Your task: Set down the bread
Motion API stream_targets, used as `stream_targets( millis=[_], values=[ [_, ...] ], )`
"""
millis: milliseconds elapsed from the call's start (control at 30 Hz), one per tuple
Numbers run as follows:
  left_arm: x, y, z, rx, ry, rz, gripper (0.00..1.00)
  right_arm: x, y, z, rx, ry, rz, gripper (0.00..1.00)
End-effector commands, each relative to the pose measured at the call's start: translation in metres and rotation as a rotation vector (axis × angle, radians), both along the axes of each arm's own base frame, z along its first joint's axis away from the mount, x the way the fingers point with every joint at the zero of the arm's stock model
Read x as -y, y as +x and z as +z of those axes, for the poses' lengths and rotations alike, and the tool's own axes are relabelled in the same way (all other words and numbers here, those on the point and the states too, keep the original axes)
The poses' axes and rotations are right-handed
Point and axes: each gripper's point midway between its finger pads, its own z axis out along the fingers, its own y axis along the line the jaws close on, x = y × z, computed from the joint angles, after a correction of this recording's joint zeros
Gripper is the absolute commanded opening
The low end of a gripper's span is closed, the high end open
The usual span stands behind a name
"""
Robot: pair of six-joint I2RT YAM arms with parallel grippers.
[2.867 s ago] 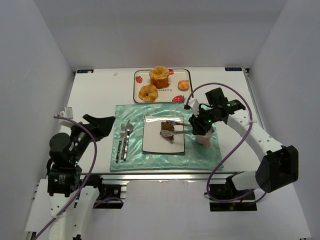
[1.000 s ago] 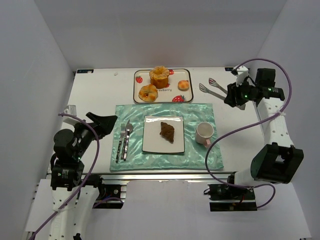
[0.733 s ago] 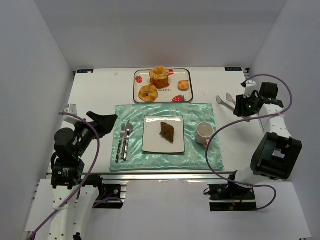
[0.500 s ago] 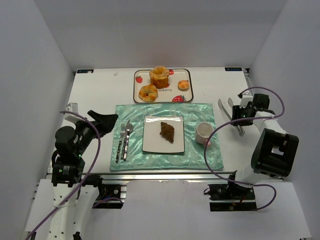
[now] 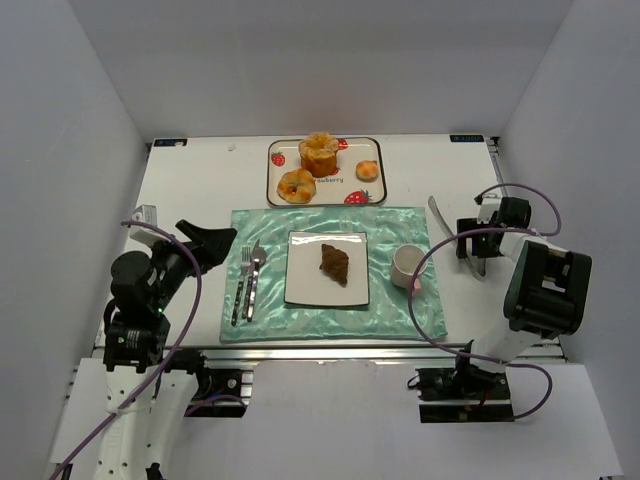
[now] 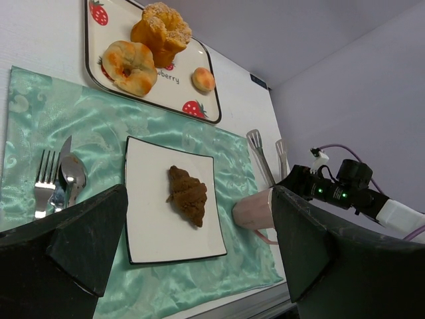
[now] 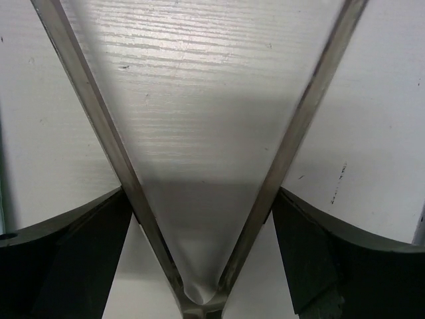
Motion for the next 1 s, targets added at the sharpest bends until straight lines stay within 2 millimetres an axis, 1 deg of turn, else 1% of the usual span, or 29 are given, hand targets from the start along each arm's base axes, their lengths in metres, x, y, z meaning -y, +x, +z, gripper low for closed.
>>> stream_targets(
  millis=[0,33,67,100,167,200,233,267,300,333,367,400,433,467,500,533,567,600,633,733,800,867,967],
  values=[
    [0.0,0.0,0.003,0.012,-0.001,0.0,0.98,-0.001,-0.006,0.002,-0.055,0.014,0.023,0.89],
    [-0.001,-0.001,0.004,0.011,0.001,0.004,0.98,-0.001,-0.005,0.011,-0.047,0.015,0.03,0.89],
    [-0.001,-0.002,0.006,0.016,0.003,0.004,0.98,0.0,0.001,0.024,-0.018,0.02,0.041,0.89],
    [-0.002,-0.002,0.006,0.016,0.006,0.01,0.98,-0.005,0.003,0.044,0.032,0.031,0.071,0.89],
    [-0.002,-0.004,0.004,0.013,0.006,0.01,0.98,-0.011,0.001,0.064,0.073,0.025,0.131,0.89],
    [-0.002,-0.004,0.003,0.012,0.005,0.01,0.98,-0.014,0.001,0.079,0.105,0.022,0.147,0.89],
    [-0.002,-0.004,0.002,0.013,0.003,0.009,0.98,-0.017,-0.003,0.084,0.103,0.029,0.16,0.89],
    [-0.001,-0.005,0.001,0.012,-0.001,0.008,0.98,-0.018,-0.001,0.098,0.129,0.026,0.176,0.89],
    [-0.001,-0.005,0.001,0.016,-0.003,0.008,0.98,-0.019,-0.003,0.104,0.125,0.029,0.182,0.89],
    [0.0,-0.005,0.002,0.018,-0.005,0.004,0.98,-0.021,-0.011,0.106,0.095,0.04,0.179,0.89],
    [0.0,-0.005,0.001,0.018,-0.005,0.004,0.98,-0.022,-0.013,0.116,0.1,0.039,0.18,0.89],
    [0.0,-0.005,0.003,0.023,-0.006,0.004,0.98,-0.022,-0.008,0.134,0.126,0.036,0.187,0.89],
    [0.0,-0.006,0.003,0.025,-0.004,0.0,0.98,-0.026,-0.01,0.144,0.128,0.048,0.204,0.89],
    [0.001,-0.005,0.004,0.028,-0.004,-0.003,0.98,-0.034,-0.021,0.148,0.09,0.084,0.221,0.89],
    [0.0,-0.005,0.006,0.033,-0.004,-0.003,0.98,-0.042,-0.015,0.171,0.131,0.12,0.245,0.89],
    [0.001,-0.005,0.007,0.035,-0.004,-0.004,0.98,-0.046,-0.015,0.181,0.142,0.148,0.246,0.89],
    [0.001,-0.005,0.007,0.037,-0.003,-0.006,0.98,-0.054,-0.021,0.186,0.118,0.193,0.247,0.89],
    [0.001,-0.003,0.008,0.037,-0.003,-0.007,0.98,-0.063,-0.021,0.197,0.13,0.243,0.262,0.89],
    [0.002,-0.002,0.009,0.04,-0.002,-0.014,0.98,-0.065,-0.018,0.211,0.157,0.255,0.272,0.89],
    [0.003,0.001,0.016,0.048,0.014,-0.025,0.98,-0.07,-0.017,0.229,0.207,0.289,0.232,0.89],
    [0.004,0.002,0.019,0.055,0.027,-0.032,0.98,-0.072,-0.018,0.241,0.255,0.285,0.239,0.89],
    [0.004,0.002,0.023,0.065,0.036,-0.038,0.98,-0.075,-0.02,0.246,0.28,0.294,0.231,0.9],
    [0.005,0.002,0.024,0.069,0.035,-0.039,0.98,-0.076,-0.019,0.251,0.304,0.304,0.221,0.89]
  ],
)
